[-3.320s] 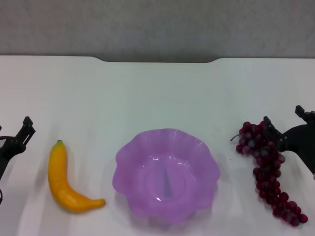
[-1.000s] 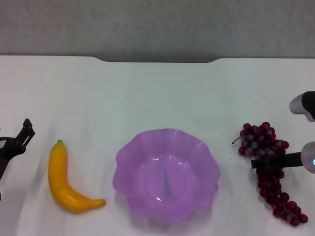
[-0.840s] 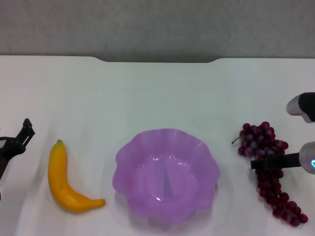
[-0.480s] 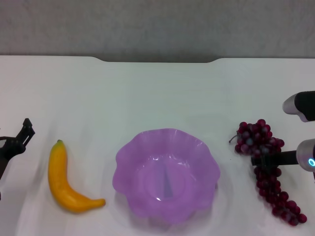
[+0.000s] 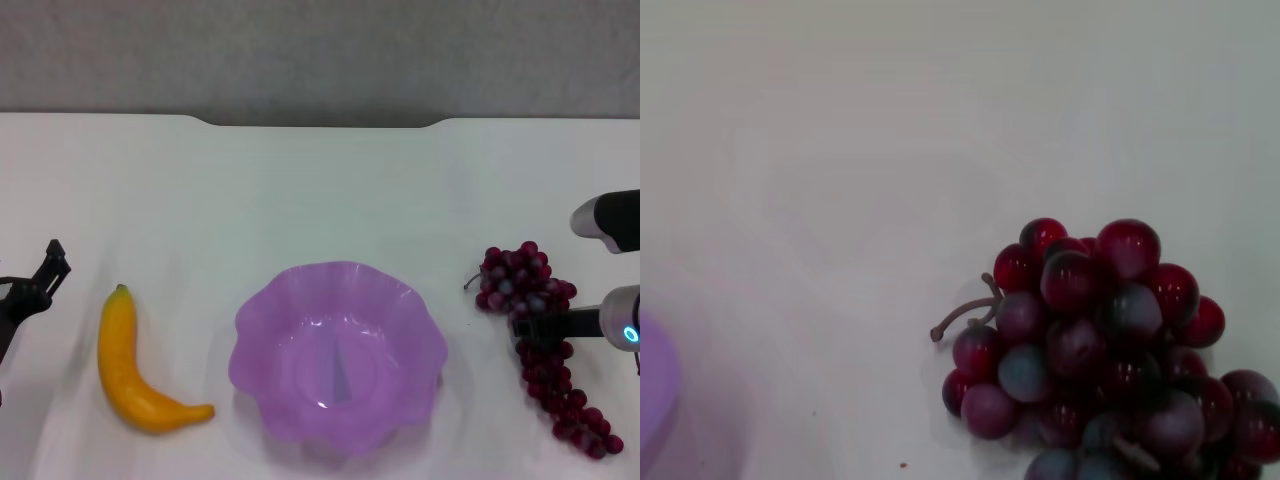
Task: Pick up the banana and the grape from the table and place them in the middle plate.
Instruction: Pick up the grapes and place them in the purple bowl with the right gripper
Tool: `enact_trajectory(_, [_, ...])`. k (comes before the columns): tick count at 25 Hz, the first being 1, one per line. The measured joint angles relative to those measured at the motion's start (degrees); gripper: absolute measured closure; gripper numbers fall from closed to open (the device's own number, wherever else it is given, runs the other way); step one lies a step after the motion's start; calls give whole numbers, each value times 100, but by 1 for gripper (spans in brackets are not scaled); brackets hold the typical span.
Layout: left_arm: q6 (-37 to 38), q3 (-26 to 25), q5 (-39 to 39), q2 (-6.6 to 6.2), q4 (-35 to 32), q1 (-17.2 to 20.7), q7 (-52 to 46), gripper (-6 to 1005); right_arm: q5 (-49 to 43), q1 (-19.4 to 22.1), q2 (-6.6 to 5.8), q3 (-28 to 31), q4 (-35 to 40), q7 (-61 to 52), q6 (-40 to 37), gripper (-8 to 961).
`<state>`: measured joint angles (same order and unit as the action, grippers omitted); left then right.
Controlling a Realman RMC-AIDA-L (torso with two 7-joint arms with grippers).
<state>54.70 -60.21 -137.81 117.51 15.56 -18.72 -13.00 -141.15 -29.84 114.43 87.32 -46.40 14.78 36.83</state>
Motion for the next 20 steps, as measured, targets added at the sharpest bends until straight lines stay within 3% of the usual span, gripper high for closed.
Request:
enact_trajectory(13, [5, 0, 0, 0, 0, 0, 0, 109, 77, 99, 0, -187, -35, 0, -268, 417])
enact_trajectory(20, [-1, 0, 0, 0, 0, 9, 0, 109, 135, 841, 7, -1031, -376, 155, -2153, 437])
